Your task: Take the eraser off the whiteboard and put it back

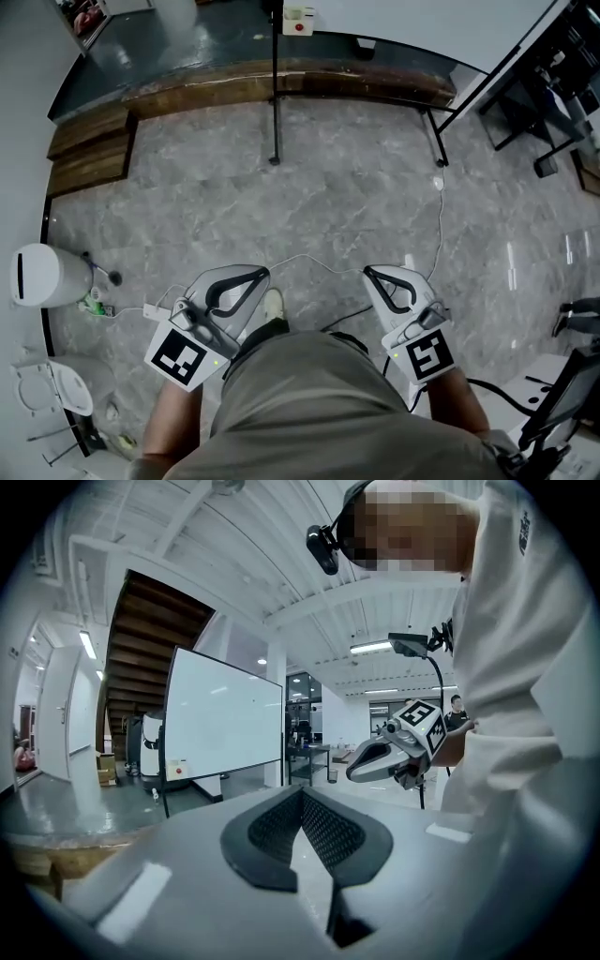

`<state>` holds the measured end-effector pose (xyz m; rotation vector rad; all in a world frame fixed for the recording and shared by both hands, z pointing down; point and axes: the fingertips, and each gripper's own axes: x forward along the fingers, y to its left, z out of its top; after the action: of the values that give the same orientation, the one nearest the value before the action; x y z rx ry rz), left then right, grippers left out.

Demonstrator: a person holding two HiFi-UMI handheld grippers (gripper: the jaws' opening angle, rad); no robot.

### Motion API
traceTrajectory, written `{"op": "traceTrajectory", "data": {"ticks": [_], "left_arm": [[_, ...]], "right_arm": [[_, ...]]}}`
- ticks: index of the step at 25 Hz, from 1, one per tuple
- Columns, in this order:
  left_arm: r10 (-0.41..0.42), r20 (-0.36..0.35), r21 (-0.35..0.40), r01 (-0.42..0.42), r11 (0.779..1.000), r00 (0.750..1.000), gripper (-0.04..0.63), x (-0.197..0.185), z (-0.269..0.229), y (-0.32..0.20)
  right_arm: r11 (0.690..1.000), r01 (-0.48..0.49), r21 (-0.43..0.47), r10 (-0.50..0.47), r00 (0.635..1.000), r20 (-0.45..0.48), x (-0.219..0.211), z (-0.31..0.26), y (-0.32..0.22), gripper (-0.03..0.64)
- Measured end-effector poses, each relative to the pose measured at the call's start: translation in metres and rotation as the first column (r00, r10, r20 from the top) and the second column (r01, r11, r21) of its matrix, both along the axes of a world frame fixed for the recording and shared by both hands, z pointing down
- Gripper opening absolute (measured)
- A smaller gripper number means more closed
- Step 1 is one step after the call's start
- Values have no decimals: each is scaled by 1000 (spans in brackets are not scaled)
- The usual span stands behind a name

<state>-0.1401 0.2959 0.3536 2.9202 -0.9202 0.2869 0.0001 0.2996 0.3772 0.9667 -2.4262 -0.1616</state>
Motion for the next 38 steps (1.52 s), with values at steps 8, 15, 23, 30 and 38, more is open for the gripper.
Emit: {"op": "traceTrajectory", "data": {"ticks": [8,15,23,30,38], "left_arm": [[40,13,-31,-39,999,999,6,-51,20,-57],[63,-5,-22,-63,998,998,6,-62,24,-93],[50,-5,-44,-50,998,999,6,-59,32,-169],[47,40,-13,-47,999,998,6,-29,9,-253],[38,58,-16,-37,999,998,6,1,8,-345]], "right_arm": [[999,-51,-19,50,999,-8,-53,6,-53,2],[997,-79,-25,79,997,-16,-63,6,-86,3],[997,-57,-43,57,998,0,-65,15,-162,2],[1000,-11,-21,12,999,32,-46,5,-256,3],[1000,-4,-30,6,999,53,-16,16,-348,3]]}}
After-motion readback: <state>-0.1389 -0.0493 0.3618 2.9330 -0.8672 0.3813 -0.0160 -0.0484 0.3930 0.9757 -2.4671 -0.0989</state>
